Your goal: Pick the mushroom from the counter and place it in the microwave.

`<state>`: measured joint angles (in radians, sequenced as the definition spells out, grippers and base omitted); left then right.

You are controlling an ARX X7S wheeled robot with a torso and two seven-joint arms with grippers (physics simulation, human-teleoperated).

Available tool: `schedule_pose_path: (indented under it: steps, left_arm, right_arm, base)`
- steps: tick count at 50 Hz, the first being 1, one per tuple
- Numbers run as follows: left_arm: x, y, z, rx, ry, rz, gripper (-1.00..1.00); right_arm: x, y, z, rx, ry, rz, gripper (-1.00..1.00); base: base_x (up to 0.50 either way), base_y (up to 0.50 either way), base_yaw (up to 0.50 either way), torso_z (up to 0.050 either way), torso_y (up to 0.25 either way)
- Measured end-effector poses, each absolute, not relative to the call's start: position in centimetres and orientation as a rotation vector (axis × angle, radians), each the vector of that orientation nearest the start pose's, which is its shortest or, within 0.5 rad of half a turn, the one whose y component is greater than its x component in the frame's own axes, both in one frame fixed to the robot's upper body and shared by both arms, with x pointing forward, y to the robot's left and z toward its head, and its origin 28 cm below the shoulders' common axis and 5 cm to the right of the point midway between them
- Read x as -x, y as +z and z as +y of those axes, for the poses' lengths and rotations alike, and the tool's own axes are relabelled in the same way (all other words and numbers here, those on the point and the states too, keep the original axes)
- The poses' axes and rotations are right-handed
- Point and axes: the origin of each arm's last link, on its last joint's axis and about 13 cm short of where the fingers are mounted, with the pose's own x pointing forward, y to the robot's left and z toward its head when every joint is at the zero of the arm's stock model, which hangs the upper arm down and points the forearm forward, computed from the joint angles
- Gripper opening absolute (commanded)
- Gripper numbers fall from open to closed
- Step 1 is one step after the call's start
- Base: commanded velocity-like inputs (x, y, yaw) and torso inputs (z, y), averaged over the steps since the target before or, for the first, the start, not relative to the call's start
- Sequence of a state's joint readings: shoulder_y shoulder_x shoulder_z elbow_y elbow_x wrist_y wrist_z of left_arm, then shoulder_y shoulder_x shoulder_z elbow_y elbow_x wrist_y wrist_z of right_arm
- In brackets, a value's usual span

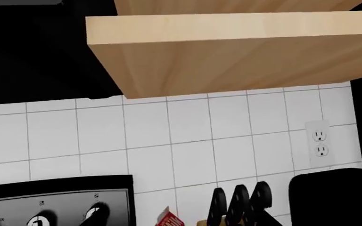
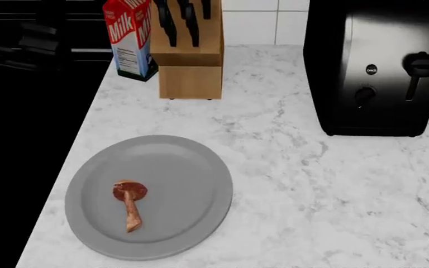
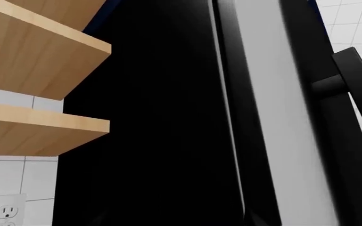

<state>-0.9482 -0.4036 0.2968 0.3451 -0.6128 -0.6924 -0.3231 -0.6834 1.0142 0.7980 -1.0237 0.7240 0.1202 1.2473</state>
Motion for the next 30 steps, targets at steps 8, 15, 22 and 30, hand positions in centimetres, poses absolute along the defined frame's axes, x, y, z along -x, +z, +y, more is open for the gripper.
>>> schedule_pose_path:
  steps: [8,15,22,30]
  left_arm:
    - [-29.3,27.6,21.3,-0.064,-0.204,-0.294,1.00]
    - [-28.6,27.7,21.4,-0.063,-0.228,-0.169,1.00]
    - [-27.9,28.2,21.4,-0.030,-0.251,-0.016,1.00]
    - [-27.0,28.6,21.1,0.001,-0.278,0.193,1.00]
  right_arm:
    - [-10.9,23.6,-20.3,0.182,-0.773,-0.664,1.00]
    - [-11.0,23.5,-20.3,0.178,-0.770,-0.663,1.00]
    - [-11.0,23.4,-20.3,0.176,-0.771,-0.662,1.00]
    - [-11.0,23.2,-20.3,0.170,-0.770,-0.661,1.00]
  base:
    - [0.00,0.00,0.00,0.000,0.000]
    - [0.00,0.00,0.00,0.000,0.000]
    - [0.00,0.00,0.00,0.000,0.000]
    - [0.00,0.00,0.00,0.000,0.000]
